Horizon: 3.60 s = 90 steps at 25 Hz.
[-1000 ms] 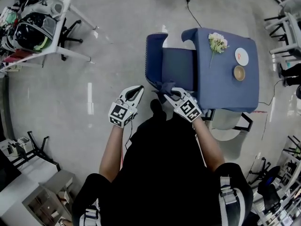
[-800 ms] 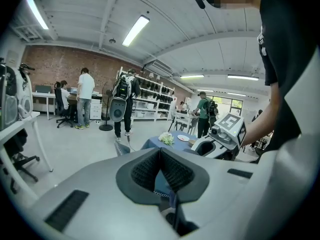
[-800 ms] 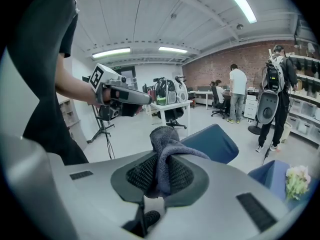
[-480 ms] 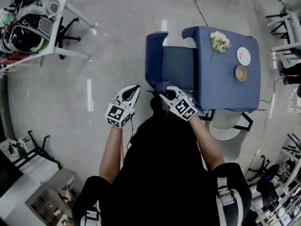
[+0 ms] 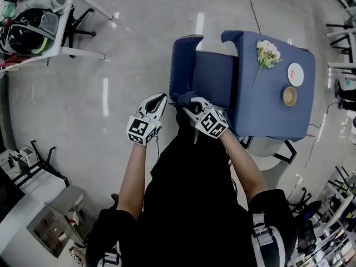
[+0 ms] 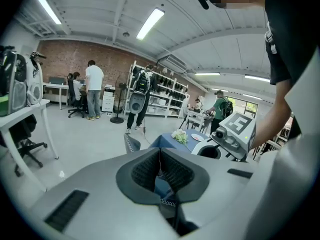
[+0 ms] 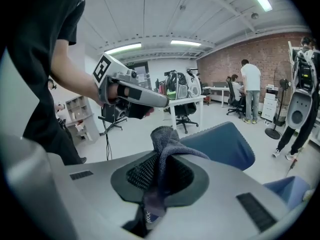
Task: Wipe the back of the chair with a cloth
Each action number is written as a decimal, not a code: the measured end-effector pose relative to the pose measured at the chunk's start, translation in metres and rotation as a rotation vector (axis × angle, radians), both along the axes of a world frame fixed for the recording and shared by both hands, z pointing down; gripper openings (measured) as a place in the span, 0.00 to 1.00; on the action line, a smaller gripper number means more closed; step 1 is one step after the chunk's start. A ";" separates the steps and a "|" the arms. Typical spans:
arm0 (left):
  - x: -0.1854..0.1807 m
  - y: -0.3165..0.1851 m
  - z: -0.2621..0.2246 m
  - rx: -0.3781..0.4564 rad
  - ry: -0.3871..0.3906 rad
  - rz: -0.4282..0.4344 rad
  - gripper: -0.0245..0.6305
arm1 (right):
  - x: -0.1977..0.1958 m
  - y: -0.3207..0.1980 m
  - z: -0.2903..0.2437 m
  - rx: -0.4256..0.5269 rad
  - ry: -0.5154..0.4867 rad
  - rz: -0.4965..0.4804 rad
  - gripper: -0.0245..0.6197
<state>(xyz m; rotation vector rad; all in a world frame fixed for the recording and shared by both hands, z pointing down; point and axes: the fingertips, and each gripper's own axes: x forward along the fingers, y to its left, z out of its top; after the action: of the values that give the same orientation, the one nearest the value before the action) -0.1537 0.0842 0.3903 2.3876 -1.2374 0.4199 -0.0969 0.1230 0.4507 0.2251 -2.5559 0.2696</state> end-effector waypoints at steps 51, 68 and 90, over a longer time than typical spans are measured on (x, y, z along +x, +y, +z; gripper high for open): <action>0.000 -0.071 0.082 -0.108 0.016 -0.044 0.07 | -0.043 -0.136 0.060 -0.019 -0.080 0.165 0.14; 0.008 -0.081 0.094 -0.118 0.019 -0.017 0.07 | -0.044 -0.191 0.066 -0.002 -0.090 0.283 0.14; 0.002 -0.101 0.106 -0.103 0.006 -0.037 0.07 | -0.030 -0.287 0.103 -0.023 -0.090 0.447 0.14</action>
<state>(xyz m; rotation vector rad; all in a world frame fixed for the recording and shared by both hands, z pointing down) -0.1520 -0.0165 0.4959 2.2746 -1.2246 0.4534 -0.1269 -0.1642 0.5538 0.7945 -2.5629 0.4838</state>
